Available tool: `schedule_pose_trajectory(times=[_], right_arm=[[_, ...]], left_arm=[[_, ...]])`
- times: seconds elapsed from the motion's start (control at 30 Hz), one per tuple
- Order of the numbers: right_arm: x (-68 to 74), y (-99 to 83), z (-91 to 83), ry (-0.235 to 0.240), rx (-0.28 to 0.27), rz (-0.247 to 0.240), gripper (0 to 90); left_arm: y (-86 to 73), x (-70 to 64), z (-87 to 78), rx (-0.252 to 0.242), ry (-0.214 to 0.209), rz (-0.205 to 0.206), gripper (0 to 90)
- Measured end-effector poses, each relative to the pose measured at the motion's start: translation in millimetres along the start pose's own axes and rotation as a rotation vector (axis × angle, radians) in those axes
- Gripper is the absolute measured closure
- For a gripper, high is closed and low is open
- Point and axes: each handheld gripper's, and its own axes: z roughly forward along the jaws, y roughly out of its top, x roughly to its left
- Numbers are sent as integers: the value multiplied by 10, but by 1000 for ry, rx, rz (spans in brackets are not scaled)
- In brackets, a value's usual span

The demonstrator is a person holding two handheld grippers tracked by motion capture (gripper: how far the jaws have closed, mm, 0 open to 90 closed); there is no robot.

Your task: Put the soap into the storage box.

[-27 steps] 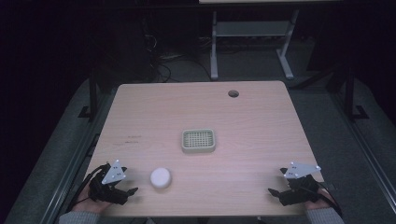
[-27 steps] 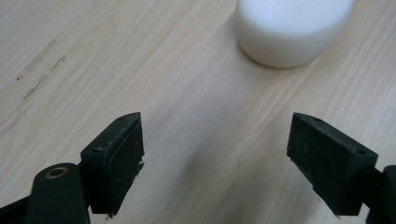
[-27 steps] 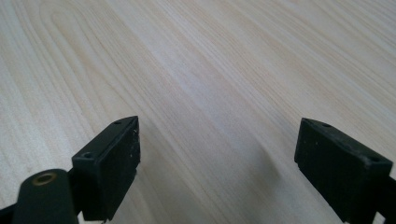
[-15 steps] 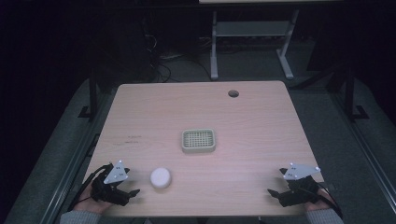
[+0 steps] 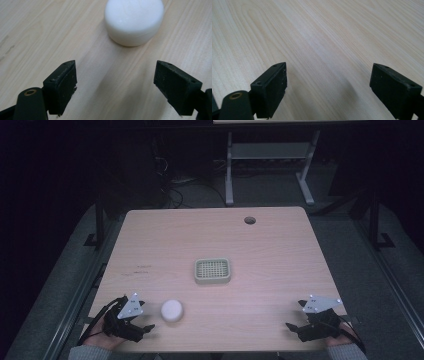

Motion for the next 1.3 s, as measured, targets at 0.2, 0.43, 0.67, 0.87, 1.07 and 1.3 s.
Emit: schedule_pose_trajectory(times=[0.2, 0.43, 0.67, 0.87, 1.07, 1.3], right_arm=[[10, 2, -7, 0, -4, 2, 138], [-4, -7, -22, -6, -13, 7, 138], [-2, -7, -20, -5, -13, 8, 138], [-5, -8, -24, -4, -15, 5, 138], [1, -4, -22, -2, -18, 1, 138], [4, -3, -22, 0, -18, 1, 138]], left_arm=[[64, -42, 4, 21, 12, 32, 177], [158, -46, 20, 48, -3, 54, 177], [336, -23, 13, 78, -30, 94, 180], [512, -1, 22, 112, -54, 138, 179], [671, 5, 76, 131, -87, 176, 177], [799, 28, 182, 169, -117, 206, 175]])
